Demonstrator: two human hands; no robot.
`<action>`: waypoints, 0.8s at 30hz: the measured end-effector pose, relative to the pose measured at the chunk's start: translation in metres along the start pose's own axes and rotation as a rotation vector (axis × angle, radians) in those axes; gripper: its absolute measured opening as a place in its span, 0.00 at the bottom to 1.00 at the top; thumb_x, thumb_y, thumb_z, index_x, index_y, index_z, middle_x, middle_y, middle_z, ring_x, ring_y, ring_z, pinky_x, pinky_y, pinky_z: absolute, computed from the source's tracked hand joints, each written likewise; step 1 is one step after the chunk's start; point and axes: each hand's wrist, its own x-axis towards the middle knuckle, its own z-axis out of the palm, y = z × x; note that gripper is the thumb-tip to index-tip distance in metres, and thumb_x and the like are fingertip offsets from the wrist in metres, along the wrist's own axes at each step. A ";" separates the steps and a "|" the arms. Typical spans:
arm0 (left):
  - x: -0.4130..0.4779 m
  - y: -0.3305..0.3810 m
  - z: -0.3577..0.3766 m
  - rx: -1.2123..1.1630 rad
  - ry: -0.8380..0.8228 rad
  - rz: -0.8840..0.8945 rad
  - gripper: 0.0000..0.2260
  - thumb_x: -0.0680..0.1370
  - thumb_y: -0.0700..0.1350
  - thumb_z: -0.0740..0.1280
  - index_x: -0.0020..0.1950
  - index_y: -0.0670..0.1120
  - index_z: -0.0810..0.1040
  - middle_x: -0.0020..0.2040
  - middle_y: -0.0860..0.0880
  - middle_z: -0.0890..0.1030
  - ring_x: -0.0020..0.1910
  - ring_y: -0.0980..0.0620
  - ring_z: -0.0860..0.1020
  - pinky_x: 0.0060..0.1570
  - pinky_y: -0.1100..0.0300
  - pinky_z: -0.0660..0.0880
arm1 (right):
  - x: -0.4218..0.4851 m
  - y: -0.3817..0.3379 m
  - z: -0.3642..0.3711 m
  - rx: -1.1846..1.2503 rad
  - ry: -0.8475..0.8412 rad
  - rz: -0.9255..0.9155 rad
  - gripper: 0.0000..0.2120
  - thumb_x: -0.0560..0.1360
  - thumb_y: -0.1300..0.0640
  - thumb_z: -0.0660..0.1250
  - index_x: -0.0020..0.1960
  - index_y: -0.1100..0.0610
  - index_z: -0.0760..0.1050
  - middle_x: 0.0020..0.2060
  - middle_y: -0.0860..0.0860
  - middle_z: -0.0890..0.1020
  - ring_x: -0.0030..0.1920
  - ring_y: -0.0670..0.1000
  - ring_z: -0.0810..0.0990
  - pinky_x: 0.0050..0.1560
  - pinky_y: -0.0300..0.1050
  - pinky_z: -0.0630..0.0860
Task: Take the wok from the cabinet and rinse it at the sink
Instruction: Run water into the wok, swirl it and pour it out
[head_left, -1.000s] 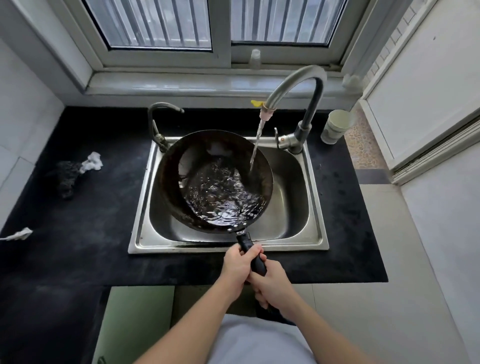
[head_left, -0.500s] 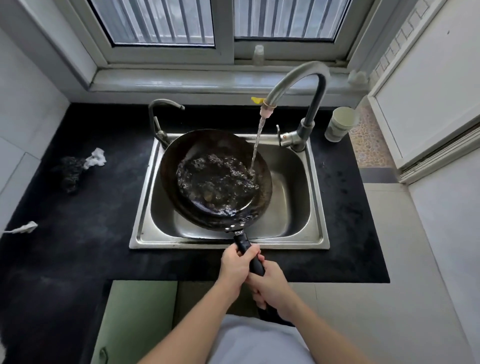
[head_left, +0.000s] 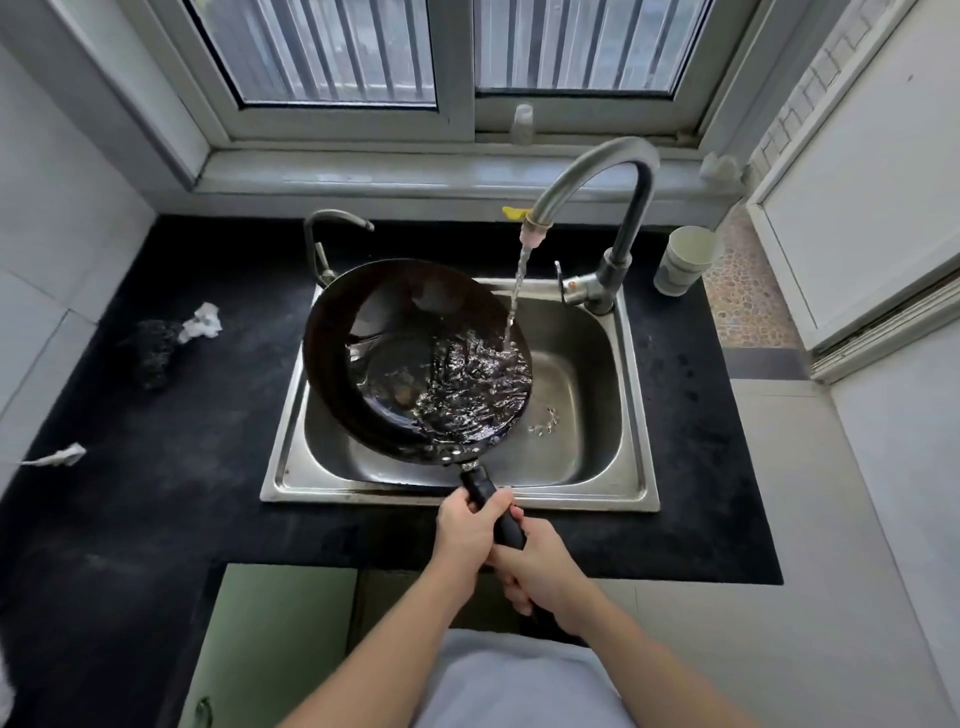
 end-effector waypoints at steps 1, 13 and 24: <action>0.000 0.000 0.001 0.002 -0.005 0.000 0.03 0.77 0.39 0.70 0.47 0.39 0.79 0.35 0.46 0.84 0.39 0.46 0.83 0.53 0.45 0.81 | -0.001 0.000 -0.001 -0.004 0.001 0.001 0.05 0.75 0.63 0.68 0.41 0.60 0.74 0.23 0.52 0.72 0.19 0.50 0.68 0.21 0.40 0.66; -0.001 -0.007 -0.010 0.022 -0.057 -0.050 0.08 0.78 0.39 0.70 0.51 0.33 0.79 0.37 0.43 0.83 0.37 0.49 0.82 0.43 0.55 0.82 | -0.011 0.003 0.018 0.079 0.057 0.073 0.05 0.77 0.63 0.66 0.42 0.58 0.75 0.24 0.49 0.72 0.21 0.48 0.68 0.21 0.39 0.66; 0.006 -0.007 -0.029 0.046 -0.031 -0.032 0.08 0.77 0.40 0.71 0.50 0.35 0.80 0.36 0.44 0.84 0.37 0.50 0.82 0.45 0.54 0.82 | -0.008 -0.004 0.035 0.082 0.019 0.057 0.04 0.78 0.62 0.66 0.44 0.59 0.75 0.24 0.49 0.73 0.22 0.47 0.69 0.21 0.38 0.68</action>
